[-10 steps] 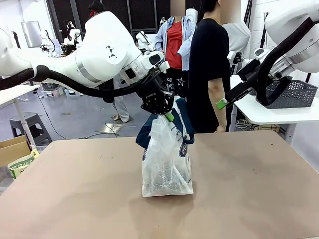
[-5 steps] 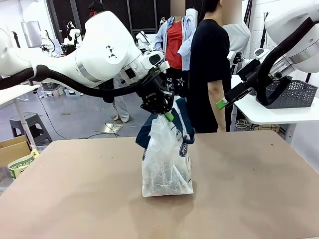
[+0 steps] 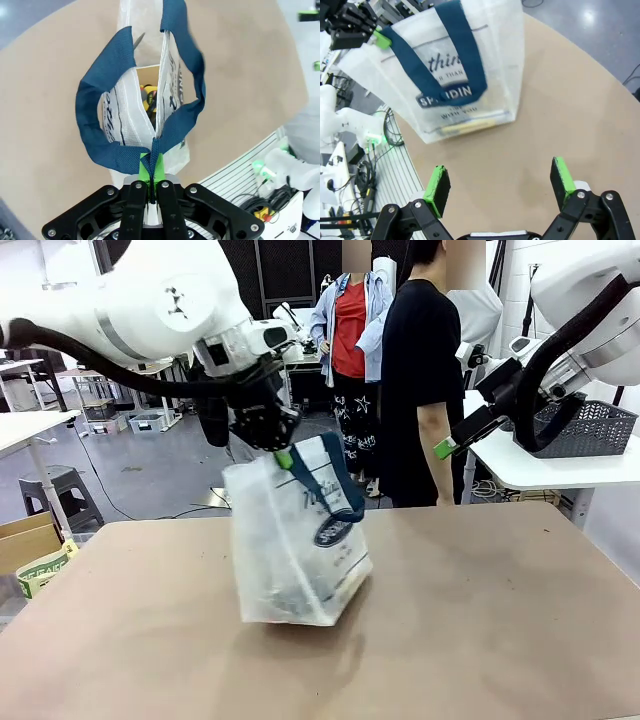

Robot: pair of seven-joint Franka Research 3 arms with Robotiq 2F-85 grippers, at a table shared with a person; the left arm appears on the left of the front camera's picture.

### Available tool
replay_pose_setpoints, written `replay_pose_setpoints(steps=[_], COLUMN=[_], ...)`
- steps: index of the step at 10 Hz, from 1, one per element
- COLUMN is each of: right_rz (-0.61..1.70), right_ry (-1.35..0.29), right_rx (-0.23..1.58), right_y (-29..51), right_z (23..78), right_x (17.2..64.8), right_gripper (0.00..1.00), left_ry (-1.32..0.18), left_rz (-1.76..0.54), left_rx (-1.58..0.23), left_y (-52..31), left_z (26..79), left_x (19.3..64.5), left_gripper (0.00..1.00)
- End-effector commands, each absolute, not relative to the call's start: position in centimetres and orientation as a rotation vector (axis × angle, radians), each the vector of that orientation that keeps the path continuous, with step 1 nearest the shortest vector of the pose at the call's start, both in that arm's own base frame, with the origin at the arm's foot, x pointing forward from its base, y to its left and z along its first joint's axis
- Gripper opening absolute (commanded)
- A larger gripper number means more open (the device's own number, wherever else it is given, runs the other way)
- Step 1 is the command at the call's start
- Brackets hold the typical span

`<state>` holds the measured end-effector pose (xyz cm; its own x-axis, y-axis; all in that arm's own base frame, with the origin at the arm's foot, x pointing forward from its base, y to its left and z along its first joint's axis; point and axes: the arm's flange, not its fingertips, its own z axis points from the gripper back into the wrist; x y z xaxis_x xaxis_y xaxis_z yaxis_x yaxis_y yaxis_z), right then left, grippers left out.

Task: Transfer purchased items from the store into the shopping bag.
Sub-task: Move the Reusable shopping bag to the right side of the table.

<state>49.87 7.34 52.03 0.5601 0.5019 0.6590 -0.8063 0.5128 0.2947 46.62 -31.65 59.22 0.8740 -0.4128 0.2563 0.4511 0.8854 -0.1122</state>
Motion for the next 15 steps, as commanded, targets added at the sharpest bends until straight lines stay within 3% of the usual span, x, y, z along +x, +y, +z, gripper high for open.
replay_pose_setpoints(steps=[1, 7, 15], right_rz=[0.828, 0.828, 0.828], right_ry=[-0.542, -0.542, -0.542], right_rx=[0.654, 0.654, 0.654], right_y=[7.5, 7.5, 7.5], right_z=[52.1, 52.1, 52.1], right_x=[50.2, 50.2, 50.2], right_gripper=[1.0, 1.0, 1.0], left_ry=[-0.183, -0.144, -0.121], left_rz=[-0.437, -0.289, -0.275], left_rx=[-0.065, 0.182, 0.174], left_y=[-29.5, -20.6, -18.6], left_z=[61.0, 63.2, 61.6], left_x=[48.0, 51.3, 52.0], left_gripper=[0.0, 0.0, 0.0])
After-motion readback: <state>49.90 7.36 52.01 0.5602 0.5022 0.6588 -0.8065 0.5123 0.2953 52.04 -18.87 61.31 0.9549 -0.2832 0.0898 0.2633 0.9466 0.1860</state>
